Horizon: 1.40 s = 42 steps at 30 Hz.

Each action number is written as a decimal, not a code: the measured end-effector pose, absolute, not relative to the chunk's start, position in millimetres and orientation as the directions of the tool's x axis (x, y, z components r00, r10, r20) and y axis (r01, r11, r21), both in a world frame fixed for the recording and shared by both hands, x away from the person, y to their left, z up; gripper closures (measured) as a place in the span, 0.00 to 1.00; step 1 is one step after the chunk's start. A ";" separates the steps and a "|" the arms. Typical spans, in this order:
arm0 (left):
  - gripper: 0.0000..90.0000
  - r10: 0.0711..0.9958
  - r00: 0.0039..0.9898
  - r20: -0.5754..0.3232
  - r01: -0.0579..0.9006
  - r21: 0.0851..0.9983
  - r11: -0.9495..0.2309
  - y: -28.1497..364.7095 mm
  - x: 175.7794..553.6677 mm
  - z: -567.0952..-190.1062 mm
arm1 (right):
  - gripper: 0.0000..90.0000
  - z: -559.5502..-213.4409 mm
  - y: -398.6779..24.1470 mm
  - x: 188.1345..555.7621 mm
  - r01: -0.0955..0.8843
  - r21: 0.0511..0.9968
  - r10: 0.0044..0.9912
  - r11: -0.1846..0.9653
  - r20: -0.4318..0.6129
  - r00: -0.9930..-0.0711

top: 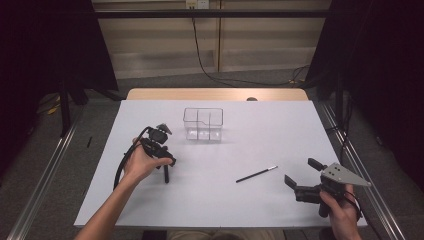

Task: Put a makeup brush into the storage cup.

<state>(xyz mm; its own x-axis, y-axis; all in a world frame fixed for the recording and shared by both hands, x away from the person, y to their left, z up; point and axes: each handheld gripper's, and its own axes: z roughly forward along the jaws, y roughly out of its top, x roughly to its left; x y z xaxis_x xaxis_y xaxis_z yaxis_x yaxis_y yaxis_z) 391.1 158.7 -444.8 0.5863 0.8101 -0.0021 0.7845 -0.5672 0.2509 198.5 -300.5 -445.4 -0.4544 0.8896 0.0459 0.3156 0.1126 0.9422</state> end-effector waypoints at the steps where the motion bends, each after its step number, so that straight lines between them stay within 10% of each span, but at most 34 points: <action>1: 0.12 0.817 0.576 -0.001 0.793 0.244 -0.559 158.4 391.3 -444.9 | 0.00 -445.4 -300.3 198.3 0.317 0.942 0.890 0.113 0.046 -0.454; 42: 0.64 0.860 0.511 -0.017 0.847 0.183 -0.499 153.2 392.7 -446.9 | 0.00 -446.2 -298.9 198.5 0.324 0.939 0.884 0.118 0.049 -0.464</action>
